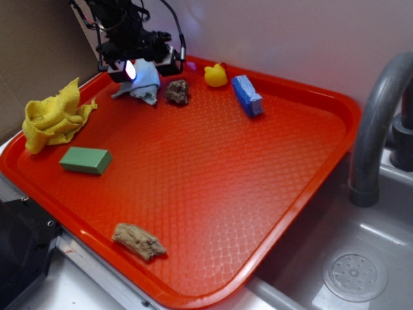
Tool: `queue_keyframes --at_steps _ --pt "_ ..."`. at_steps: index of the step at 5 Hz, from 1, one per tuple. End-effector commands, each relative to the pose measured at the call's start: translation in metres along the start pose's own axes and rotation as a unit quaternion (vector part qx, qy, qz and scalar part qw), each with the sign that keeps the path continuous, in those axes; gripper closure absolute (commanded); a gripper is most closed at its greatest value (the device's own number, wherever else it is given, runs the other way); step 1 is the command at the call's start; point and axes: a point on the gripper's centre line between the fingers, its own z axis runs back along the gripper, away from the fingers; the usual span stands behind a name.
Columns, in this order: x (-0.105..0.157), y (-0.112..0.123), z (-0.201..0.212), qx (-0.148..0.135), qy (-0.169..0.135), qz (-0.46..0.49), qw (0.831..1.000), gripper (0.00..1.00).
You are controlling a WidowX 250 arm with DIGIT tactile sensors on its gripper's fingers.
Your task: Grab the blue cloth.
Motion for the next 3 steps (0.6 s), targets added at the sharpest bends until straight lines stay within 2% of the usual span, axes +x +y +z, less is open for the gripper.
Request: queue_keyframes --at_steps 1,3 --pt "0.03 0.019 0.005 0.016 -0.037 0.001 0.999 0.0" --pt "0.041 0.032 -0.001 0.03 -0.043 0.02 0.998 0.0"
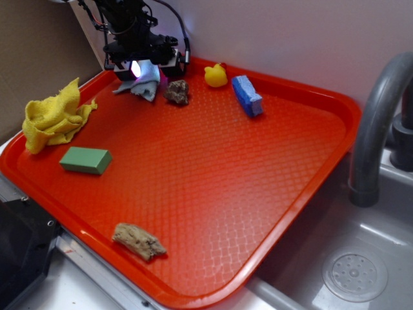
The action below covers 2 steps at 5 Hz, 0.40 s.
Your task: Grab the blue cloth.
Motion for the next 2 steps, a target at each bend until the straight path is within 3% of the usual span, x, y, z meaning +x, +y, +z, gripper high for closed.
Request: queue_keyframes --at_steps 1,2 --pt "0.0234 0.0245 0.0118 0.001 -0.017 0.025 1.0 1.0" --pt "0.0224 0.0246 0.0142 -0.001 -0.019 0.025 1.0 1.0"
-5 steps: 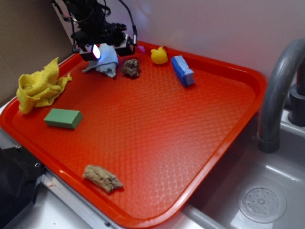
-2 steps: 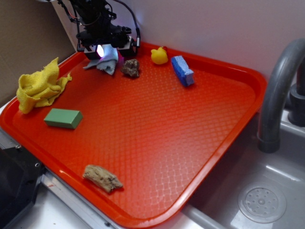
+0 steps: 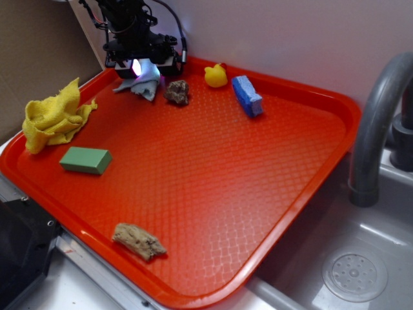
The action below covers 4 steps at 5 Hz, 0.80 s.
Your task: Grab the blue cloth.
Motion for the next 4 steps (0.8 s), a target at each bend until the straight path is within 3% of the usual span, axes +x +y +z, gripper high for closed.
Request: queue_keyframes --at_steps 1,3,4 --pt "0.017 0.019 0.017 -0.005 -0.016 0.017 1.0 1.0" --pt "0.014 0.018 0.018 -0.004 -0.022 0.014 1.0 1.0" --pt "0.008 0.02 0.032 -0.004 0.013 0.017 1.0 1.0"
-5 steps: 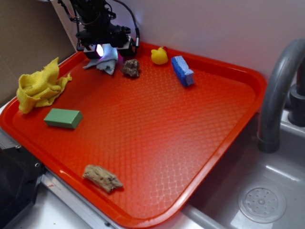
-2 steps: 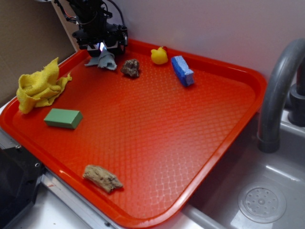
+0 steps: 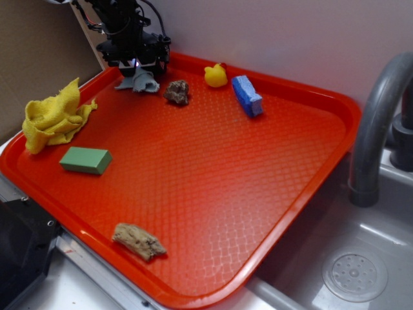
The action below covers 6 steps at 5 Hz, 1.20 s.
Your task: Grab the blue cloth.
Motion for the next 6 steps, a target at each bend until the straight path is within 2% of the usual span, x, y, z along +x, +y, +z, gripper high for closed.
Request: queue_keyframes --at_steps 1,2,3,4,5,6 --pt "-0.017 0.001 0.096 -0.054 0.152 -0.012 0.987 1.0" --pt "-0.051 0.0 0.169 -0.094 0.213 -0.097 0.968 1.0" --pt "-0.08 -0.007 0.233 -0.162 0.19 -0.158 0.955 1.0" --pt "-0.083 -0.009 0.284 -0.181 0.143 -0.183 0.956 1.0" --pt "-0.082 -0.012 0.298 -0.163 0.117 -0.194 0.96 1.0" --pt "-0.085 -0.017 0.292 -0.159 0.097 -0.192 0.963 1.0"
